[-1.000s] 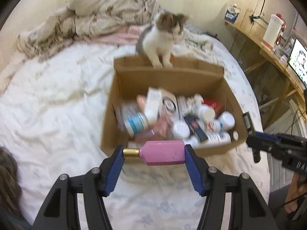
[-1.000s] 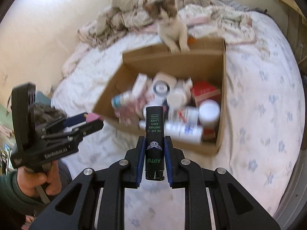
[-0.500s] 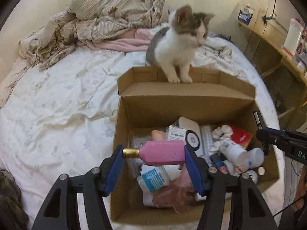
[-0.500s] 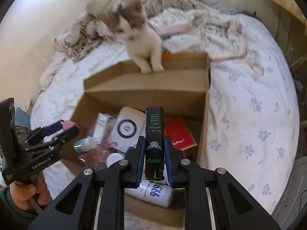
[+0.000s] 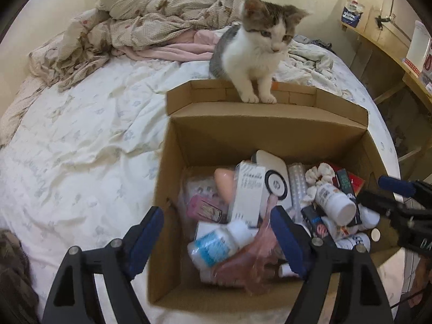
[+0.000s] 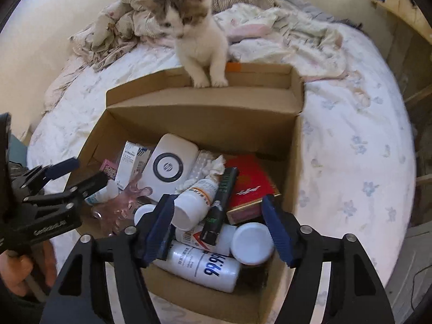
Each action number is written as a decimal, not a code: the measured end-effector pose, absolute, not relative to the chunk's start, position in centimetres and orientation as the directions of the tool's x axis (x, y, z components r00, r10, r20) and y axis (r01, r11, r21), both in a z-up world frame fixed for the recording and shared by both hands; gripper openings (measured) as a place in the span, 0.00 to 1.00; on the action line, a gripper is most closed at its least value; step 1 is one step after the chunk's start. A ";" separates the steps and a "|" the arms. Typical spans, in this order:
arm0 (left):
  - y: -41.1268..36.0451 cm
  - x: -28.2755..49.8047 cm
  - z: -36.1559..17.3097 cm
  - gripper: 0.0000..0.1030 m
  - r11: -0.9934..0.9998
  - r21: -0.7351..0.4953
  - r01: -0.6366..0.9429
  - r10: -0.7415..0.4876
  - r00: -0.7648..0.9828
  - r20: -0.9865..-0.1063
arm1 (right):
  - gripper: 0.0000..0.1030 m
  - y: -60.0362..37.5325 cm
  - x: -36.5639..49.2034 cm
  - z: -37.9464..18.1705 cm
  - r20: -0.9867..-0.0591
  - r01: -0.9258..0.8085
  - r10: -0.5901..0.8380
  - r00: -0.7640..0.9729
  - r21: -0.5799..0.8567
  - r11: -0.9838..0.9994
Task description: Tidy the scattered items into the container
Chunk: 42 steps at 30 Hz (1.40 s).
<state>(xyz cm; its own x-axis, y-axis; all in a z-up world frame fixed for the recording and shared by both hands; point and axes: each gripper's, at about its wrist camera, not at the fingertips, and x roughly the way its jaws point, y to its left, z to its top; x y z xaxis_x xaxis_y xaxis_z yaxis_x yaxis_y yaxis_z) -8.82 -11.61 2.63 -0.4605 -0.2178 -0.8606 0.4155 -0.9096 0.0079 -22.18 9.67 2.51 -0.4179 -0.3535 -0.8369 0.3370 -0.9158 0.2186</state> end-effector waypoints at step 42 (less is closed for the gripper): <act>-5.4 1.7 3.4 0.79 -0.946 0.010 0.323 -0.202 -0.566 -0.800 | 0.90 6.4 -9.2 2.7 -0.779 0.375 -0.281 -0.561 0.064 -0.925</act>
<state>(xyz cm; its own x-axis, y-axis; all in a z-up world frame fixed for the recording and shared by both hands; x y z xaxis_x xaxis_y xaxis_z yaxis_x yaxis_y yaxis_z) 1.68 -5.42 3.41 -0.5655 -0.2017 -0.7997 0.3230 -0.9464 0.0103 -9.16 6.36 2.70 -0.5609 -0.2814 -0.7786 0.3747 -0.9249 0.0644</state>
